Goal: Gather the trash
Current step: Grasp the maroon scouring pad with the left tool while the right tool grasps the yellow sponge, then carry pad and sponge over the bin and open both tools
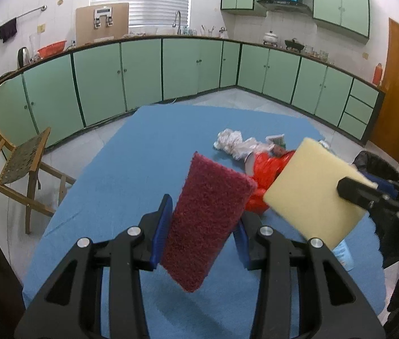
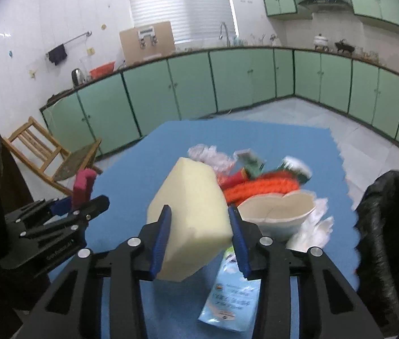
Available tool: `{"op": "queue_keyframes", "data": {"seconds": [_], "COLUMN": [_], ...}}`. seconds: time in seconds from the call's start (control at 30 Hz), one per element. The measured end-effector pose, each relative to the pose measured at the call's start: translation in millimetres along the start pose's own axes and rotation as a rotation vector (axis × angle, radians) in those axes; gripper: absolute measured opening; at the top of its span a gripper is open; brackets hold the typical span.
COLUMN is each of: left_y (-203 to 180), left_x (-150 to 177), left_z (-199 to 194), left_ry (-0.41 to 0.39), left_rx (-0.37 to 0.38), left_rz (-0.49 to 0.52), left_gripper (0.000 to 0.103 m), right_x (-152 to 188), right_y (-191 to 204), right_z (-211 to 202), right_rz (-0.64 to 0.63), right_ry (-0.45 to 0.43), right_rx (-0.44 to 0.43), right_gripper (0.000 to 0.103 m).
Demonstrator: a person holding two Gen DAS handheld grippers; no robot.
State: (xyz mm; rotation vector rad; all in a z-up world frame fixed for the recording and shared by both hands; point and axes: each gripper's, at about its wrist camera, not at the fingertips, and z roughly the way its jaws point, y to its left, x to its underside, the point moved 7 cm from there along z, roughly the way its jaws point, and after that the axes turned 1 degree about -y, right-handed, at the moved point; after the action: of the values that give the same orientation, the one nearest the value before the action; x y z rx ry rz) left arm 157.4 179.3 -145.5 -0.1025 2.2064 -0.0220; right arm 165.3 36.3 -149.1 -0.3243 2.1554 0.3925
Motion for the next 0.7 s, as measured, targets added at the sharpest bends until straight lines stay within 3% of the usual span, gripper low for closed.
{"op": "queue_keyframes", "data": {"seconds": [0.3,0.7], "left_y": [-45.2,-166.0], "left_x": [-33.4,-56.9], "left_z": [-19.5,-16.8], "left_ry": [-0.074,-0.119], "left_rx": [0.07,0.255], "left_rz": [0.038,0.11], "left_gripper": [0.039,0.039], "right_x": [-28.8,-39.2], "right_y": [-44.2,-145.4], "right_z": [-47.3,-114.9], "right_rz": [0.055,0.134], "right_ry": [-0.097,-0.179], "right_rx": [0.078,0.259], "right_gripper": [0.041,0.041]}}
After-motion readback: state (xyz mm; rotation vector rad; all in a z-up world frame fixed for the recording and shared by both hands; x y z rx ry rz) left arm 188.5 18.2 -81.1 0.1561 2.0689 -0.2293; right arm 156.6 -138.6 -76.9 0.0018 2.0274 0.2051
